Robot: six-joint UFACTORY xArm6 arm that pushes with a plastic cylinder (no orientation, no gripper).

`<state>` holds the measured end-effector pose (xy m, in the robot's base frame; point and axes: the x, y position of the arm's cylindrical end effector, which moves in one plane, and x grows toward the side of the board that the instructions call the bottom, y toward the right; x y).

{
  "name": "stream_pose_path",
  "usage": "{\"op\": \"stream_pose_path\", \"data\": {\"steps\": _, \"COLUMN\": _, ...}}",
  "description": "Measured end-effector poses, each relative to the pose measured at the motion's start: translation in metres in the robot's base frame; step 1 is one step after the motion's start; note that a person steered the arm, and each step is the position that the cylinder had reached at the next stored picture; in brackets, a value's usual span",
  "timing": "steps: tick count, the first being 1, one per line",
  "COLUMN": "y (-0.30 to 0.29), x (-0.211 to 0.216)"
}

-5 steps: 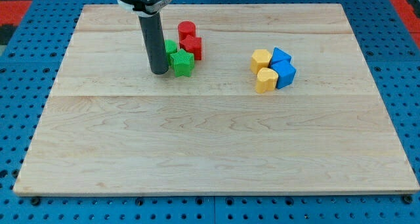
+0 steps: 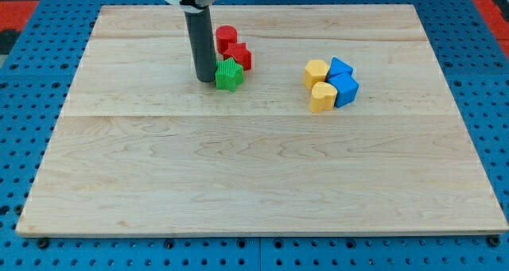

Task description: Adjust the green blocks to the left side of the red blocks

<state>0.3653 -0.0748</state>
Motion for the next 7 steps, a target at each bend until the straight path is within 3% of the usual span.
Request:
{"op": "stream_pose_path", "data": {"steps": 1, "y": 0.013, "x": -0.013}}
{"op": "stream_pose_path", "data": {"steps": 2, "y": -0.006, "x": 0.027}}
{"op": "stream_pose_path", "data": {"steps": 3, "y": 0.055, "x": 0.039}}
{"op": "stream_pose_path", "data": {"steps": 4, "y": 0.107, "x": 0.026}}
{"op": "stream_pose_path", "data": {"steps": 5, "y": 0.111, "x": -0.003}}
{"op": "stream_pose_path", "data": {"steps": 6, "y": 0.067, "x": -0.024}}
{"op": "stream_pose_path", "data": {"steps": 7, "y": 0.064, "x": -0.031}}
